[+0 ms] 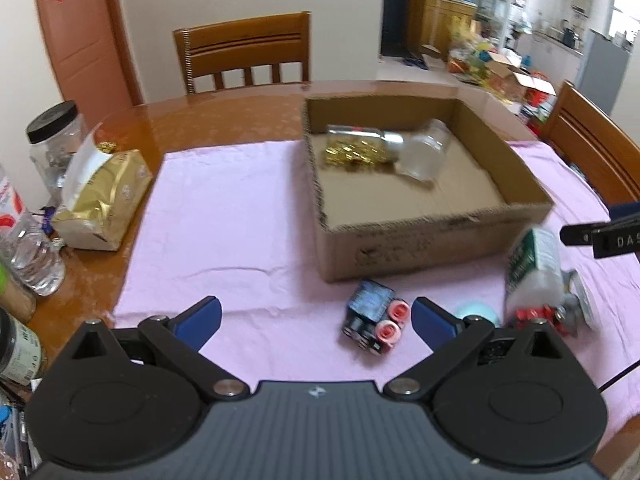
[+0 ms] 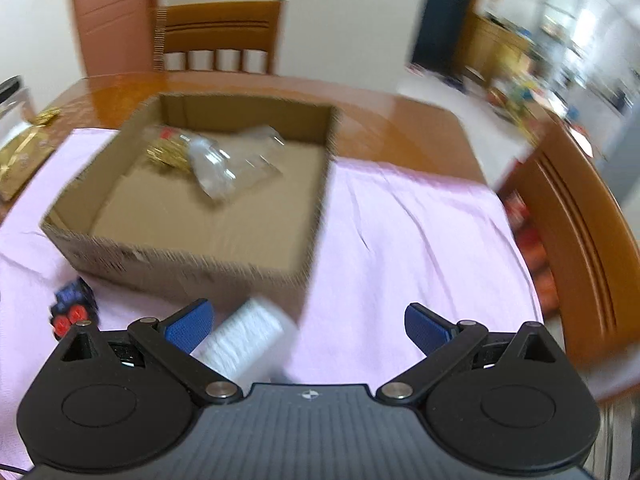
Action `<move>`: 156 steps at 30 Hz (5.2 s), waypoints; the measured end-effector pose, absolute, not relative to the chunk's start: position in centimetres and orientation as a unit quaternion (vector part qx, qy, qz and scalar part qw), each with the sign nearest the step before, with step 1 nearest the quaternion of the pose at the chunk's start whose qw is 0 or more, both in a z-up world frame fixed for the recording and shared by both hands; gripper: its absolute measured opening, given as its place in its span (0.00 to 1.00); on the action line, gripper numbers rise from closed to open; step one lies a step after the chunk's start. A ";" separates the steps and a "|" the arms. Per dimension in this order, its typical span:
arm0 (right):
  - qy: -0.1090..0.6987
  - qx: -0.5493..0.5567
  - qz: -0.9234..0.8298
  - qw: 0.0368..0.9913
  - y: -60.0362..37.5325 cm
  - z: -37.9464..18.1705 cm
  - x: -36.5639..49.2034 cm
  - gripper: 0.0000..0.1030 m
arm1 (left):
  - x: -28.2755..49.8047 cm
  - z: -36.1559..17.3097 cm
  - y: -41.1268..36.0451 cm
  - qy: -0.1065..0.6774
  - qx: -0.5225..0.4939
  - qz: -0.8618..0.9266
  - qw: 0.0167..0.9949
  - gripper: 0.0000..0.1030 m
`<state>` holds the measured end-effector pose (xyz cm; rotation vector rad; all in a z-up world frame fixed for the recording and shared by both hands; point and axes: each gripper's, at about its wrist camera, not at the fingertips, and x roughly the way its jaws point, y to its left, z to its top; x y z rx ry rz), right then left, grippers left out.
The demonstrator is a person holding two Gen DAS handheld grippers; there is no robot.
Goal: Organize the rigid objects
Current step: 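Move the left gripper to the black remote while the right gripper approaches the pink card pack, then grasp the black remote with the left gripper while the right gripper grasps the pink card pack, then carry both into the cardboard box and open both grippers to drop them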
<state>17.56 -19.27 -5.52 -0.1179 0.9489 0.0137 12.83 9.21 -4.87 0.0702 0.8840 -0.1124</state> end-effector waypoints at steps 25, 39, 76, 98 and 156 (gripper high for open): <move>0.535 -0.003 0.052 0.843 -26.2 -11.7 13.0 1.00 | 7.7 -9.1 0.8 0.486 0.057 -0.056 0.870 0.99; 0.541 -0.065 0.066 0.836 -26.7 -14.4 10.5 1.00 | 6.4 -12.6 0.0 0.520 0.059 -0.051 0.851 0.99; 0.518 -0.071 0.079 0.849 -26.9 -14.5 9.8 1.00 | 6.8 -13.2 2.8 0.522 0.003 0.000 0.853 0.85; 0.509 -0.087 0.116 0.849 -25.9 -14.3 12.2 0.92 | 7.3 -13.1 2.3 0.518 0.006 -0.004 0.855 0.75; 0.467 -0.131 0.235 0.842 -22.3 -3.4 12.4 0.91 | 12.1 -2.1 2.4 0.487 0.088 -0.143 0.857 0.67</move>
